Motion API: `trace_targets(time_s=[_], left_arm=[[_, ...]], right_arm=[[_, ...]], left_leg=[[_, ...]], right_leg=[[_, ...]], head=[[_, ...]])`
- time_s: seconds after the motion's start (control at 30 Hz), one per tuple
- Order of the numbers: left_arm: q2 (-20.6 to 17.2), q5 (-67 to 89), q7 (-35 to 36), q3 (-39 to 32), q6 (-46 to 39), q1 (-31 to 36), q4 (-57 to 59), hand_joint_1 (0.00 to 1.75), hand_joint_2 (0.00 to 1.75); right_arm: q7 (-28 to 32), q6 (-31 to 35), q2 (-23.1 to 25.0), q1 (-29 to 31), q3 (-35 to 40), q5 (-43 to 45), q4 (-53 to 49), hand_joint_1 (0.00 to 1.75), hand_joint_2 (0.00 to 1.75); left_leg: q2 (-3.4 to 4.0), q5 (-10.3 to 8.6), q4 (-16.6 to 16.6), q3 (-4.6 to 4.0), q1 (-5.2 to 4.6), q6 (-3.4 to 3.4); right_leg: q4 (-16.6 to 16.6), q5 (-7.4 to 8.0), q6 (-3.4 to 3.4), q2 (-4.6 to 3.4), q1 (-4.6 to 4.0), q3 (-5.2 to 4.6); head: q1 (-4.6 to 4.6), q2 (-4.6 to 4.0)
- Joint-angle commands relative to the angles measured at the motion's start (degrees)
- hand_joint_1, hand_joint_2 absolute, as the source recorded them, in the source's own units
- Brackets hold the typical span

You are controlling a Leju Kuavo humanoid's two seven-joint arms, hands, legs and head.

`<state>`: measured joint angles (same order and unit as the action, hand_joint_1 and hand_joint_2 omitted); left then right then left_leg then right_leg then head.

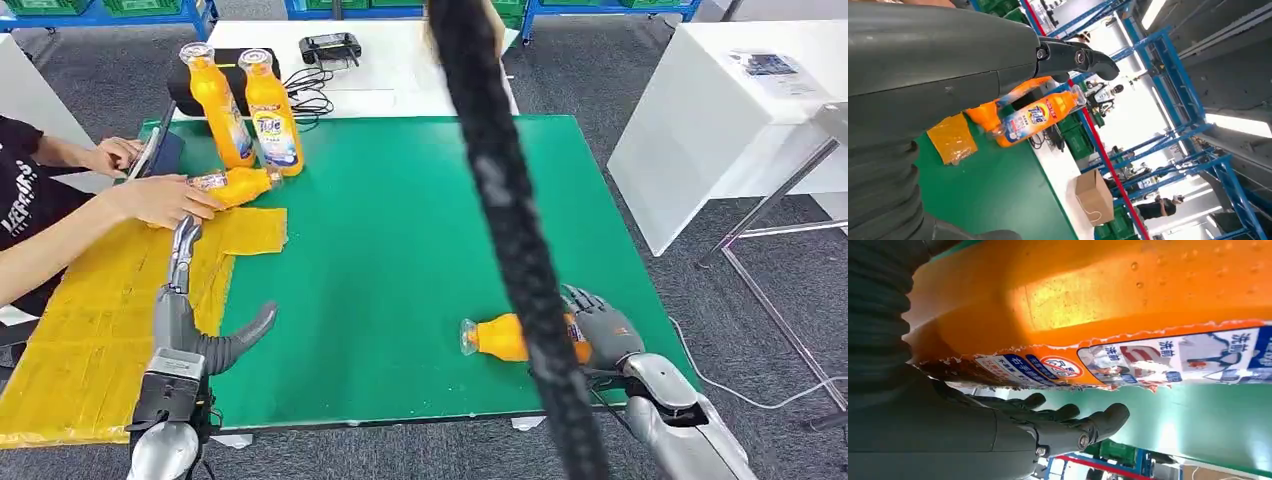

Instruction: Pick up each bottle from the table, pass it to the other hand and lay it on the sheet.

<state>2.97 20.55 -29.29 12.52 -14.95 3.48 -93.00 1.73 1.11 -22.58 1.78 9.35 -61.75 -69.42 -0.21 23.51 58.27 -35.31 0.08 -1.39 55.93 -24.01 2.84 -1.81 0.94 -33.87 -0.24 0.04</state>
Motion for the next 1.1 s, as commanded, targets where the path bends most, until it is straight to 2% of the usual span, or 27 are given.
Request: trace_targets(time_s=[0.03,0.17,0.2,0.23,0.27,0.43,0.47,0.5,0.53,0.57,0.6,0.67,0.83,0.87,0.9,1.1], left_arm=[[-0.21,-0.45,-0.08,0.93,-0.06,2.15,3.62,0.00,1.75],[-0.36,-0.87,0.08,1.94,-0.36,2.36,3.41,0.00,1.75],[-0.33,-0.86,0.11,2.03,-0.46,2.33,3.36,0.00,1.75],[-0.21,-0.90,0.25,1.93,-0.67,1.94,2.84,0.00,1.75],[-0.21,-0.86,0.57,1.74,-0.74,1.42,2.19,0.00,1.75],[0.03,0.47,1.87,1.23,0.29,-1.16,-0.74,0.00,1.75],[0.25,-0.29,2.50,1.90,3.07,-1.68,-0.92,0.00,1.75],[0.44,-0.31,2.48,2.23,3.46,-1.84,-0.82,0.00,1.75],[0.70,-0.28,2.50,2.53,3.38,-1.89,-0.54,0.00,1.75],[0.55,-0.47,2.30,3.39,3.68,-1.70,-0.12,0.00,1.75],[0.27,-1.07,2.28,4.45,4.83,-1.29,0.53,0.00,1.75],[0.20,-1.31,2.33,5.15,5.38,-1.08,1.07,0.00,1.75],[-0.18,-1.48,2.40,8.27,5.88,-0.49,2.52,0.00,1.75],[-0.26,-1.79,2.55,9.06,6.22,-0.28,2.87,0.00,1.75],[-0.19,-1.81,2.56,9.52,6.24,0.04,3.27,0.00,1.75],[-0.23,-1.98,2.64,9.93,6.25,0.43,3.77,0.00,1.75]], right_arm=[[-0.81,-0.92,0.42,-1.15,3.16,-0.79,7.75,0.00,1.75],[-1.68,2.11,2.56,2.15,4.22,-2.72,12.96,0.00,1.75],[-1.56,3.50,2.82,2.47,4.23,-3.09,13.29,0.10,1.75],[-1.21,7.51,4.41,2.93,3.59,-3.95,13.02,1.50,1.75],[-0.37,10.24,5.92,2.61,2.55,-3.38,10.91,1.75,1.75],[-0.51,15.12,11.33,-0.35,0.08,-5.08,-5.07,1.75,1.75],[8.16,29.26,18.01,-0.80,-2.40,1.64,-11.60,1.75,1.75],[7.03,28.61,19.79,-1.08,-1.66,0.87,-15.55,1.75,1.75],[4.92,26.16,21.04,-1.22,-0.53,-1.02,-19.05,1.75,1.75],[3.68,27.57,21.42,-1.40,1.10,0.11,-22.15,1.75,1.75],[5.68,30.81,22.05,-1.55,1.82,3.89,-23.50,1.75,1.75],[7.07,32.27,22.56,-1.73,2.06,6.27,-24.26,1.75,1.75],[11.70,36.22,25.08,-2.36,1.58,15.25,-25.87,1.75,1.75],[14.20,37.81,26.19,-2.23,1.54,19.00,-26.37,1.75,1.75],[15.14,38.40,26.74,-2.15,1.53,20.50,-26.34,1.75,1.75],[16.00,38.74,27.19,-2.03,1.42,21.84,-26.02,1.75,1.75]], left_leg=[[-0.28,-0.09,-0.10,-0.03,0.06,0.06],[-0.15,-0.08,-0.09,0.03,0.07,0.03],[-0.09,-0.06,-0.07,0.05,0.09,0.02],[-0.20,-0.17,-0.20,-0.10,0.06,0.09],[-0.01,-0.10,-0.10,0.05,0.09,0.03],[0.07,-0.16,-0.12,-0.10,0.03,0.07],[0.10,-0.17,-0.14,-0.21,0.01,0.15],[0.25,-0.29,-0.10,-0.28,0.06,-0.07],[0.32,-0.30,-0.18,-0.34,0.07,0.03],[0.18,-0.43,-0.12,-0.42,0.03,0.01],[0.32,-0.32,0.04,-0.58,0.00,0.04],[0.20,-0.51,-0.02,-1.01,0.00,0.04],[-0.33,-0.27,-0.04,-0.63,0.07,0.22],[-0.21,-0.51,-0.02,-1.08,0.09,0.06],[-0.22,-0.50,-0.03,-1.05,0.08,0.06],[-0.27,-0.46,-0.06,-1.13,0.10,0.17]], right_leg=[[-0.15,0.02,-0.12,0.43,-0.08,0.10],[-0.19,0.06,-0.11,0.27,-0.09,0.14],[-0.19,0.07,-0.10,0.19,-0.11,0.16],[-0.27,0.13,-0.20,0.43,-0.09,0.02],[-0.24,0.12,-0.12,0.19,-0.15,0.14],[-0.14,0.14,-0.12,0.18,-0.09,-0.04],[-0.11,0.18,-0.13,0.16,-0.06,-0.15],[-0.13,0.43,-0.01,-0.07,-0.09,0.03],[-0.15,0.51,-0.08,-0.09,-0.11,0.27],[-0.03,1.08,0.30,0.01,-0.06,0.24],[0.22,0.95,0.13,-0.09,-0.02,-0.07],[0.29,1.05,0.13,0.00,-0.03,-0.47],[0.35,0.46,-0.29,0.78,-0.12,-0.05],[0.30,0.80,-0.06,0.37,-0.10,-0.51],[0.29,0.78,-0.07,0.40,-0.08,-0.47],[0.25,0.78,-0.12,0.46,-0.10,-0.57]], head=[[0.00,0.00],[0.00,0.00],[0.00,0.00],[0.00,0.00],[0.00,0.00],[0.00,0.00],[0.00,0.00],[0.00,0.00],[0.00,0.00],[0.04,0.00],[0.02,0.00],[-0.09,0.00],[0.00,0.00],[0.00,0.00],[-0.02,0.00],[0.00,0.00]])
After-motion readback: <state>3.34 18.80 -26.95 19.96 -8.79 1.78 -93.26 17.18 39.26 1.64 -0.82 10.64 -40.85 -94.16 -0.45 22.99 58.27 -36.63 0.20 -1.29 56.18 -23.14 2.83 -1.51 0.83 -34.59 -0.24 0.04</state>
